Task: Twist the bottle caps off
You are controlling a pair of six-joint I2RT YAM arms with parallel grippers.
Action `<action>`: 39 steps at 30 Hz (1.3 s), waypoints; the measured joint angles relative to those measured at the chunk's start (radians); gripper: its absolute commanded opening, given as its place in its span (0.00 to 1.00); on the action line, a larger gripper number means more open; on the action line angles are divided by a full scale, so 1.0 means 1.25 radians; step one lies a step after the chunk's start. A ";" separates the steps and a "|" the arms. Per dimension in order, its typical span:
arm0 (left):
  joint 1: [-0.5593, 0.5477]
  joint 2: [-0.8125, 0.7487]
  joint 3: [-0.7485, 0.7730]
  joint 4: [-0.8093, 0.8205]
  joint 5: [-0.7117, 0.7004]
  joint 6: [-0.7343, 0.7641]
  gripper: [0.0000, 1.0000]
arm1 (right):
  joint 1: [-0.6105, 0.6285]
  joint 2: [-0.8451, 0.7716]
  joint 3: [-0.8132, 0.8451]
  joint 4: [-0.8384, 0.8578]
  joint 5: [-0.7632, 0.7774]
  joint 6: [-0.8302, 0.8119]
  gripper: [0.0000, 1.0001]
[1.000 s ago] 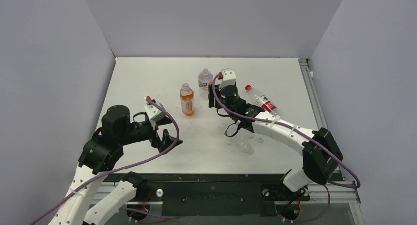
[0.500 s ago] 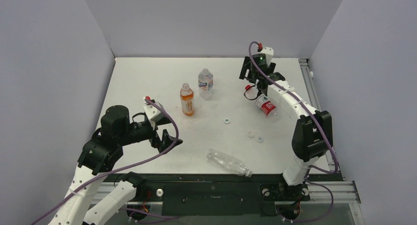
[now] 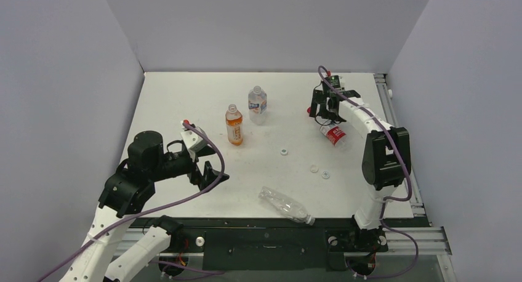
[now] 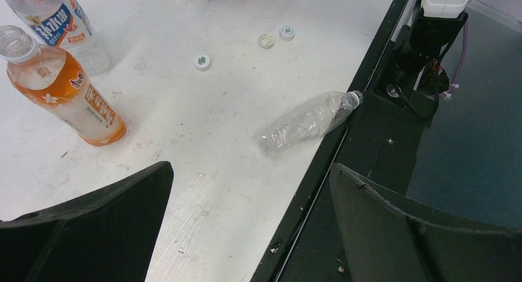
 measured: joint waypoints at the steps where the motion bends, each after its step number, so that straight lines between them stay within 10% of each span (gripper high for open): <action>1: 0.000 0.002 0.000 0.000 0.000 0.000 0.97 | -0.002 0.008 0.000 -0.006 -0.001 -0.004 0.84; 10: 0.000 0.009 0.000 0.000 0.001 0.000 0.97 | -0.003 0.124 0.025 -0.053 -0.004 -0.031 0.85; 17: 0.000 0.021 0.000 0.010 0.008 -0.007 0.97 | -0.003 0.153 0.031 -0.061 -0.015 -0.025 0.59; 26: 0.000 0.039 -0.014 0.151 0.030 -0.120 0.97 | 0.022 -0.040 -0.060 -0.001 -0.029 0.045 0.56; 39: 0.000 0.112 -0.015 0.365 0.046 -0.364 0.96 | 0.525 -0.504 -0.107 0.238 0.103 0.176 0.55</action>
